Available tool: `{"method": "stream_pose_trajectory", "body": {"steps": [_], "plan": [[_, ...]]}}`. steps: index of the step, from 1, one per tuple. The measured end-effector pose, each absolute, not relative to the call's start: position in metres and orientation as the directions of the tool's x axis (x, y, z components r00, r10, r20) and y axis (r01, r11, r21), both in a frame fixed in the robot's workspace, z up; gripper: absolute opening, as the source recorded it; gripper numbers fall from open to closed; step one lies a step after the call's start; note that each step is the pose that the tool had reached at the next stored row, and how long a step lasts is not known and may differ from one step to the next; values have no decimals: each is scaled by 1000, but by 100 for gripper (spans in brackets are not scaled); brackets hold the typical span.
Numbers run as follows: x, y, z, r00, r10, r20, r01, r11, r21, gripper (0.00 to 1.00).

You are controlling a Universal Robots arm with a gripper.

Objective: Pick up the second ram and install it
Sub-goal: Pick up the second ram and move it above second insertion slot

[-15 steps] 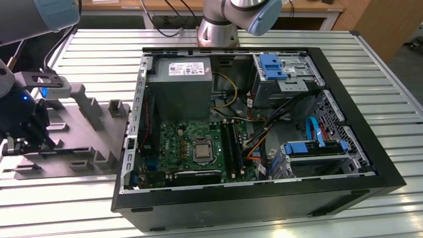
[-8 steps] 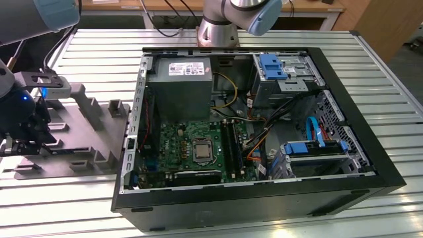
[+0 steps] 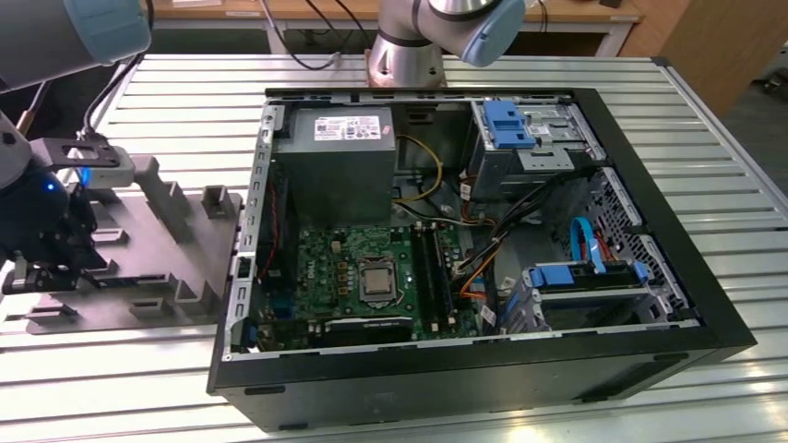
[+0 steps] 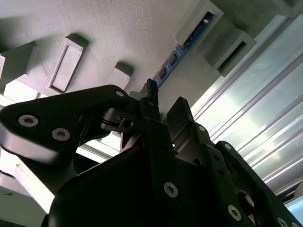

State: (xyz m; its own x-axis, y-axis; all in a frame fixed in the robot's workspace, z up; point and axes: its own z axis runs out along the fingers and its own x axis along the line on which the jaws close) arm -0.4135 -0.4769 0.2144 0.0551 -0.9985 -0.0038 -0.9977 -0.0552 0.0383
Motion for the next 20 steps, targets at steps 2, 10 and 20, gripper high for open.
{"method": "stream_pose_trajectory", "body": {"steps": [2, 10, 20], "plan": [[-413, -477, 211, 55, -998, -4, -998, -55, 38, 35], [-416, -477, 206, 55, -998, -14, -998, -56, 37, 35], [-418, -477, 199, 56, -998, -33, -998, -57, 34, 35]]}}
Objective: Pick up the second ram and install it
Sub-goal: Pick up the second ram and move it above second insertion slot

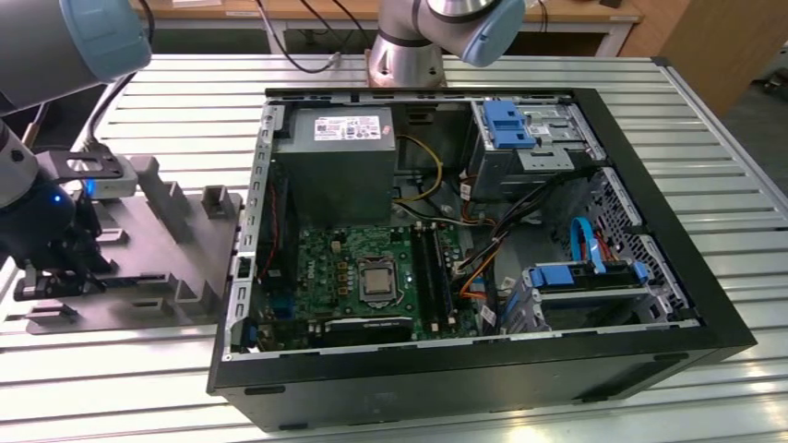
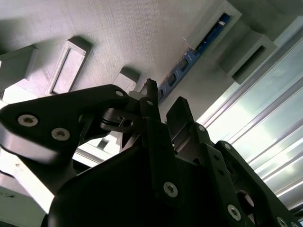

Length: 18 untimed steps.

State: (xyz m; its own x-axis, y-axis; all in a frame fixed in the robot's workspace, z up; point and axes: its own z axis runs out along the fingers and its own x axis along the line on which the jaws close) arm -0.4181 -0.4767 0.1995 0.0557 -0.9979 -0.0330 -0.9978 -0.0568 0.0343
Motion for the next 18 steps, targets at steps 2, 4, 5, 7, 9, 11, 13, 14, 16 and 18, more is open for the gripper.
{"method": "stream_pose_trajectory", "body": {"steps": [2, 4, 5, 7, 9, 11, 13, 14, 16, 18], "plan": [[-418, -477, 199, 56, -998, -33, -998, -57, 34, 35], [-418, -477, 199, 56, -998, -33, -998, -57, 34, 35], [-418, -477, 199, 56, -998, -33, -998, -57, 34, 35], [-418, -477, 199, 56, -998, -33, -998, -57, 34, 35], [-418, -477, 199, 56, -998, -33, -998, -57, 34, 34], [-418, -477, 199, 56, -998, -33, -998, -57, 34, 27], [-418, -477, 199, 56, -998, -33, -998, -57, 34, 27], [-418, -477, 199, 56, -998, -33, -998, -57, 34, 27], [-418, -477, 199, 56, -998, -34, -998, -57, 34, 27], [-418, -477, 199, 56, -998, -34, -998, -57, 34, 27]]}}
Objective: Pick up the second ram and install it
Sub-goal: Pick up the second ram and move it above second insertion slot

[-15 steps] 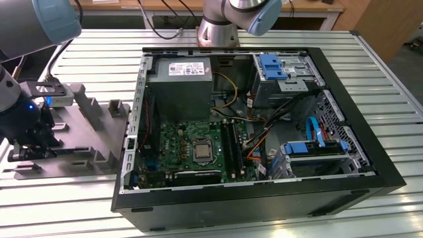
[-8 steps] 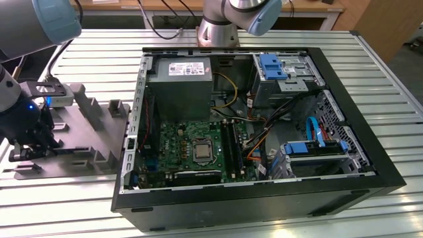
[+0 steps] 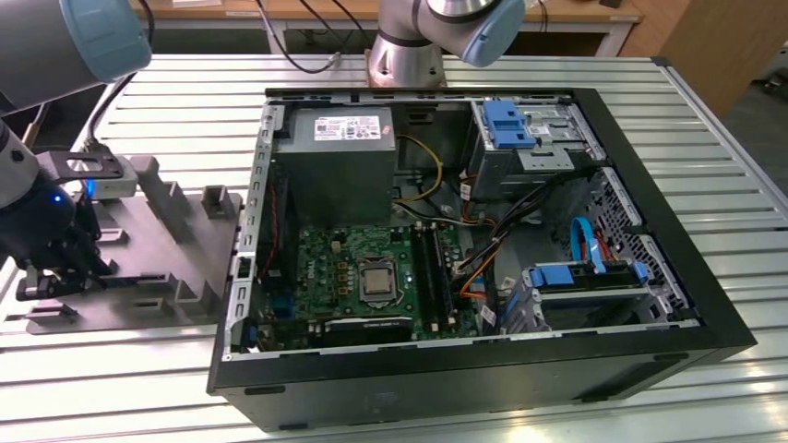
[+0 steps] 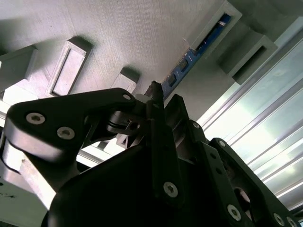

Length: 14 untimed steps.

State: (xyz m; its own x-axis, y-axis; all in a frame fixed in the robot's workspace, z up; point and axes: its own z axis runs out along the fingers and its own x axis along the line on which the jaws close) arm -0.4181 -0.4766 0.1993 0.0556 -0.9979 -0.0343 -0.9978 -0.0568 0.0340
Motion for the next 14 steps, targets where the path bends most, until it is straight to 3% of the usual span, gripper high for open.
{"method": "stream_pose_trajectory", "body": {"steps": [14], "plan": [[-414, -477, 201, 56, -998, -34, -998, -57, 34, 27]]}}
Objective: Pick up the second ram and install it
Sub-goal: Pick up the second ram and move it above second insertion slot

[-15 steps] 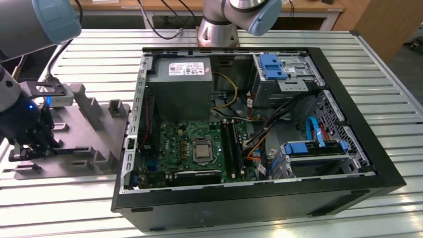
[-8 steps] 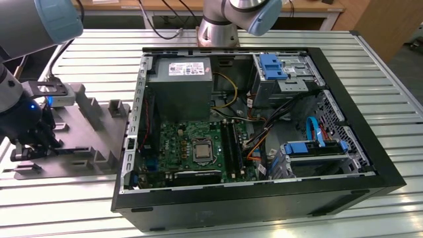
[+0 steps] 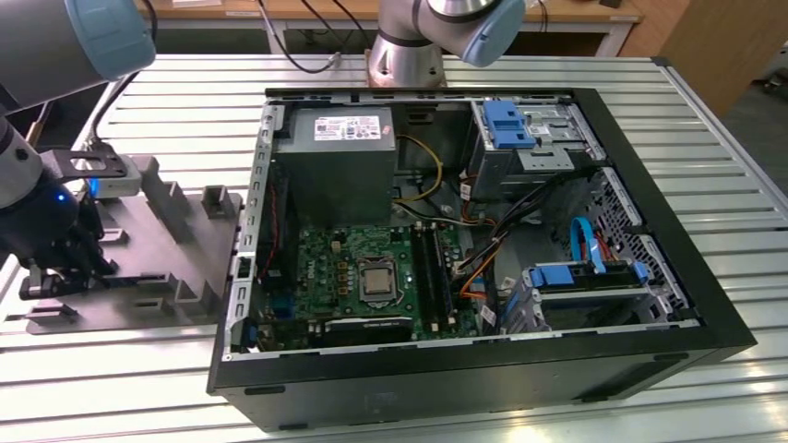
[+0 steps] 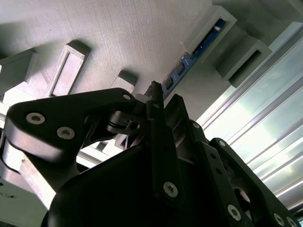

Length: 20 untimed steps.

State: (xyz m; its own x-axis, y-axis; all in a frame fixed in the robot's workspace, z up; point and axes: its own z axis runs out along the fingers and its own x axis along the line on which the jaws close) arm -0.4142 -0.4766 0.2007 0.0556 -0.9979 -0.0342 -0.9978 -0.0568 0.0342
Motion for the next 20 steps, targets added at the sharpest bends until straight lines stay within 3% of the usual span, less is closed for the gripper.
{"method": "stream_pose_trajectory", "body": {"steps": [8, 10, 11, 20], "plan": [[-414, -477, 201, 56, -998, -34, -998, -57, 34, 27], [-414, -477, 201, 56, -998, -34, -998, -57, 34, 25], [-414, -477, 201, 56, -998, -34, -998, -57, 34, 19], [-414, -478, 201, 56, -998, -35, -998, -57, 34, 19]]}}
